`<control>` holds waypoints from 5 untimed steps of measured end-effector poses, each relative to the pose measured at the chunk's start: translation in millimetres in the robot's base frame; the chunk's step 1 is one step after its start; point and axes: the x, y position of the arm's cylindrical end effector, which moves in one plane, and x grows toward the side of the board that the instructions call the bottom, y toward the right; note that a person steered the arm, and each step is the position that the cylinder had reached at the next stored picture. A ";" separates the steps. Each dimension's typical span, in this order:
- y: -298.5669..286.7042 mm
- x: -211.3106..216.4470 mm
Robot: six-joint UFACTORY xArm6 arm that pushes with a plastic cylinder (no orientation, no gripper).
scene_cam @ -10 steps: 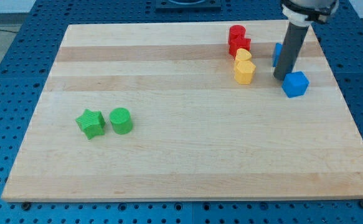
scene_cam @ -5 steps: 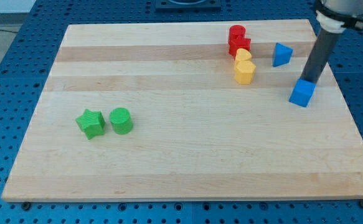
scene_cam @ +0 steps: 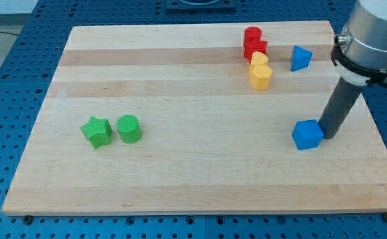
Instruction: Move the blue cube to the right side of the green circle
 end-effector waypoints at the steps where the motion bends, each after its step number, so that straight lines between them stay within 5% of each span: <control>1: -17.9 8.6; 5: -128.1 28.4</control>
